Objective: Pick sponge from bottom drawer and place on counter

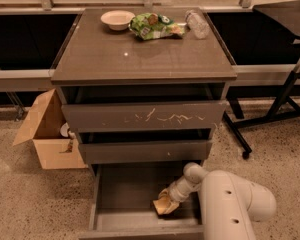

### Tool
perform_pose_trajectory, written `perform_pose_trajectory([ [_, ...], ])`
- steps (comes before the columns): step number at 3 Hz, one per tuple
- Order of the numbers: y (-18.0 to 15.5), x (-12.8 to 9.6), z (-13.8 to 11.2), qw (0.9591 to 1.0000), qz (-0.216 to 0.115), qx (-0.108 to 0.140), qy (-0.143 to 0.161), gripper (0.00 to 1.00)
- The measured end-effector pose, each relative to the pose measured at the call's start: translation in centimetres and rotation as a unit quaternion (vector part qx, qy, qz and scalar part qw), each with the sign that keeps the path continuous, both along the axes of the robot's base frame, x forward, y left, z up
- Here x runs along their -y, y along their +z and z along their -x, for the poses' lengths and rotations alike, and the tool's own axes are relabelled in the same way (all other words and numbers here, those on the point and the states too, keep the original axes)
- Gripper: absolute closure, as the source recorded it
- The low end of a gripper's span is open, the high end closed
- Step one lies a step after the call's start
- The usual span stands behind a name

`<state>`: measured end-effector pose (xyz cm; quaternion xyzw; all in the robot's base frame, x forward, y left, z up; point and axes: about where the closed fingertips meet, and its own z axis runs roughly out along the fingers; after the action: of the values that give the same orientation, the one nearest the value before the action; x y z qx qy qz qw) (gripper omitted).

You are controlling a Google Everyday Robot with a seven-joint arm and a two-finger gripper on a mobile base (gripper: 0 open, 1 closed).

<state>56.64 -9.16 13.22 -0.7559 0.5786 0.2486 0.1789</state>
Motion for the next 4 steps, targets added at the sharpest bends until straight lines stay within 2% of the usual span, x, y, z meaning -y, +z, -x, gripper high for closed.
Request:
perform_pose_trajectory([
  [1, 3.5, 0.4, 0.0, 0.9994, -0.017, 0.030, -0.002, 1.00],
  [2, 8.7, 1.3, -1.3, 0.9963, -0.061, 0.060, 0.003, 1.00],
  [3, 9.2, 1.1, 0.3, 0.9962, -0.074, 0.039, 0.025, 1.00],
  [4, 9.2, 1.1, 0.3, 0.9962, -0.074, 0.039, 0.025, 1.00],
])
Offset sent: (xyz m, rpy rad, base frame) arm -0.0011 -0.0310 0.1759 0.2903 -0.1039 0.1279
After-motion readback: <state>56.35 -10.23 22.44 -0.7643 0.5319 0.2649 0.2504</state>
